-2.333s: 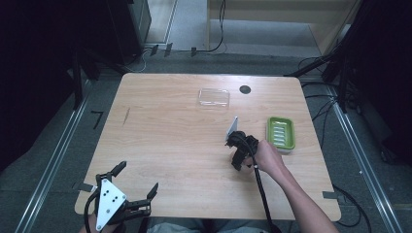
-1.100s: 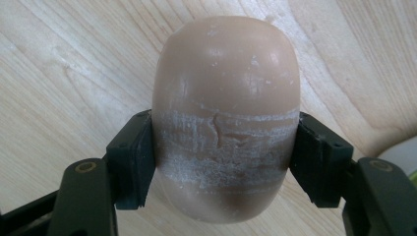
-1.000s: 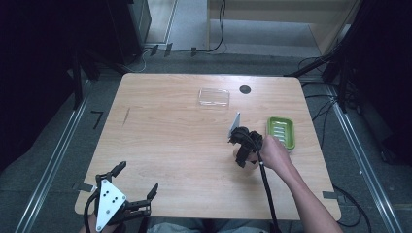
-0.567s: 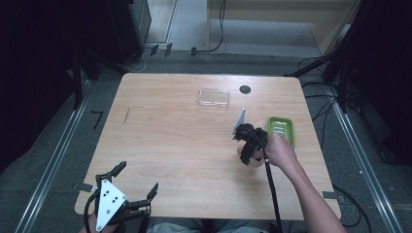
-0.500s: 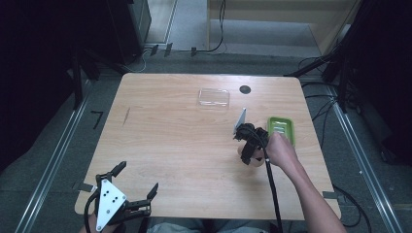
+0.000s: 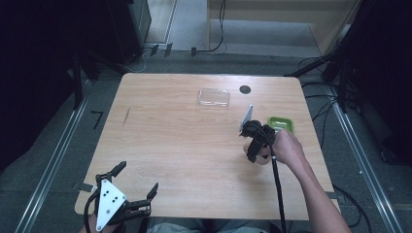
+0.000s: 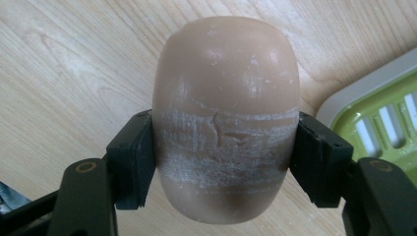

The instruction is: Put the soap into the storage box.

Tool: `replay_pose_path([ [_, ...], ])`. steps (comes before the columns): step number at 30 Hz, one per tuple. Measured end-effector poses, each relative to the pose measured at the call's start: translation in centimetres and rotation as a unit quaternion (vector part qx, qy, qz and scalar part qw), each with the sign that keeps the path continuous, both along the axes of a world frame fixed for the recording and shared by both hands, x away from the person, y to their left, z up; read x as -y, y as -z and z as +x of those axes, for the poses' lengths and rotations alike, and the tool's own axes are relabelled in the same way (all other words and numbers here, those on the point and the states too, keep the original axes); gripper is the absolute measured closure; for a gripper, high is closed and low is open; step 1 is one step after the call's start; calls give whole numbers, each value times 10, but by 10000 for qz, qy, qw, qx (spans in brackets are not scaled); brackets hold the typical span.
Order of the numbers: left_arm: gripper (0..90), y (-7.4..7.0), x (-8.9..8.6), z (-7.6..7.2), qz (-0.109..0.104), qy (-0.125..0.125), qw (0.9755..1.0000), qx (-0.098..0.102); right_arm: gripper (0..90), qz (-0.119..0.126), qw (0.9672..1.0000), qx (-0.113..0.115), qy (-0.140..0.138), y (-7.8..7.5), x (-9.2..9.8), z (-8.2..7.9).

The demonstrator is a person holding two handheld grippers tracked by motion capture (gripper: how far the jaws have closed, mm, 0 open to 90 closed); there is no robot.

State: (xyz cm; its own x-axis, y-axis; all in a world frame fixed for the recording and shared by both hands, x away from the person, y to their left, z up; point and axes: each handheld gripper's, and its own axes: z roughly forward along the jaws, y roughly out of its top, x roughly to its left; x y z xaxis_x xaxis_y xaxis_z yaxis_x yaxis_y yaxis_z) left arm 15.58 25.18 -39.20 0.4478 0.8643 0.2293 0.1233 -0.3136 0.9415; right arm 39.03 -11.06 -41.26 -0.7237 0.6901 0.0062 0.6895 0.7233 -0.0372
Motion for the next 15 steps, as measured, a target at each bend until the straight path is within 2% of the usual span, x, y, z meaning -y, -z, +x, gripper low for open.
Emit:
replay_pose_path([
  [15, 0, 0, 0, 0, 0, 6, 10000, 1, 338, 35, 9999, 2, 152, -10, 17, 6],
])
